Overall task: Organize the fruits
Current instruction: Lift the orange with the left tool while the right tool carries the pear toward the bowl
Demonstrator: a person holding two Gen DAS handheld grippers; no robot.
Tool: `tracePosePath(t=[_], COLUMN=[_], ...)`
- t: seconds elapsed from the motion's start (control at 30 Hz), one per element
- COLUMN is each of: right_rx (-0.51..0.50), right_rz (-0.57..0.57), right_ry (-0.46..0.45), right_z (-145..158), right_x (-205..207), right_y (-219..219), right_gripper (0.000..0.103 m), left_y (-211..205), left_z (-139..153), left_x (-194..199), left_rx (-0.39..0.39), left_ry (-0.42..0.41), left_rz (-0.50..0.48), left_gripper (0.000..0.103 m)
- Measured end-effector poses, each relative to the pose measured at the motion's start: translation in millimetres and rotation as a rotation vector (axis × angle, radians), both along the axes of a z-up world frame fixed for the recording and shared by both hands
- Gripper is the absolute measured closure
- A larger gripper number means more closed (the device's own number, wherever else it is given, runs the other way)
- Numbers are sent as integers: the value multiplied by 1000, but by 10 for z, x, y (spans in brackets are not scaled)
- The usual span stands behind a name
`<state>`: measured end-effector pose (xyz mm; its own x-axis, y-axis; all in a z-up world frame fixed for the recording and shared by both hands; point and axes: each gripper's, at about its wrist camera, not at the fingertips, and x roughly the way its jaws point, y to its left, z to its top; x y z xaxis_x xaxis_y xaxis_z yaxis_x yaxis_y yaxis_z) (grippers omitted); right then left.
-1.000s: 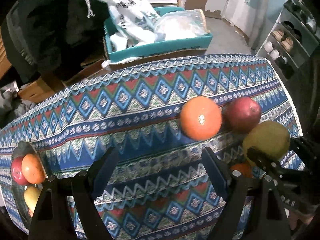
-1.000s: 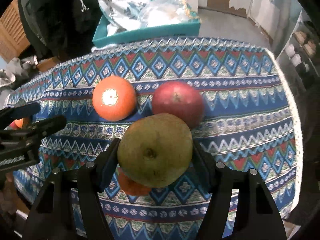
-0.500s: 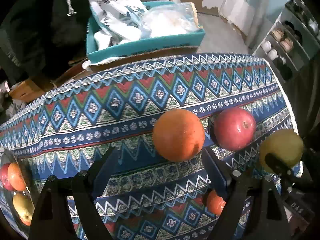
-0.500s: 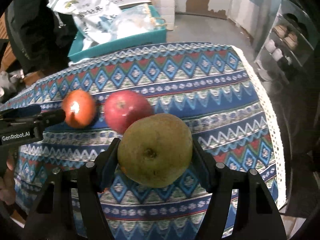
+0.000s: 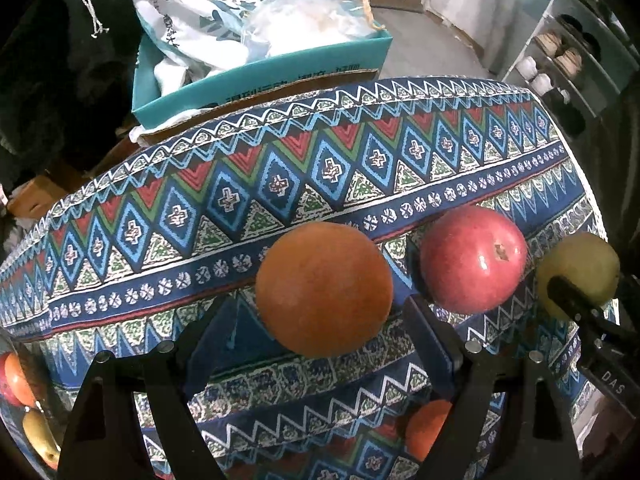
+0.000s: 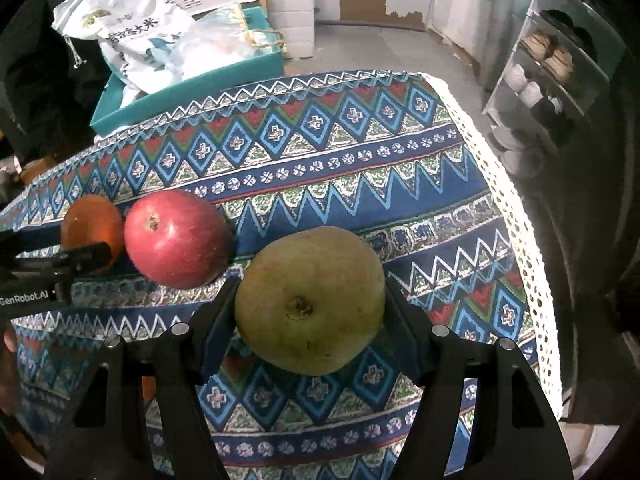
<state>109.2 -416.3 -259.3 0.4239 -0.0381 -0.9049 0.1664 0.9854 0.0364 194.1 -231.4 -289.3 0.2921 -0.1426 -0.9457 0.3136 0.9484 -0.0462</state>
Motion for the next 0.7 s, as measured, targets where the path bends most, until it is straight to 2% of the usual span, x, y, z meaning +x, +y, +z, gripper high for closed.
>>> tracePosePath(t=[0.2,0.27,0.33,0.47,0.7], right_rx=[-8,-4,-10,-1,5], right_rz=[14,21,29,30,31], right_ry=[5,4,4,10,6], right_z=[-66,-69,-71,-85,-57], right_x=[35,39,48,58,66], right_y=[42,58,80,90,109], right_gripper=[34,34,34,34,34], left_y=[-28,-22,-42,-89,-12], left_z=[-77,-99,-119,-121,-105], left_x=[45,66,84,62,41], left_rx=[9,-8,-23,-6,-39], left_ry=[-20,-10,-1,-23,-11], left_rz=[-18,-15,-24,-46,-25], left_gripper=[17,29,32,32,34])
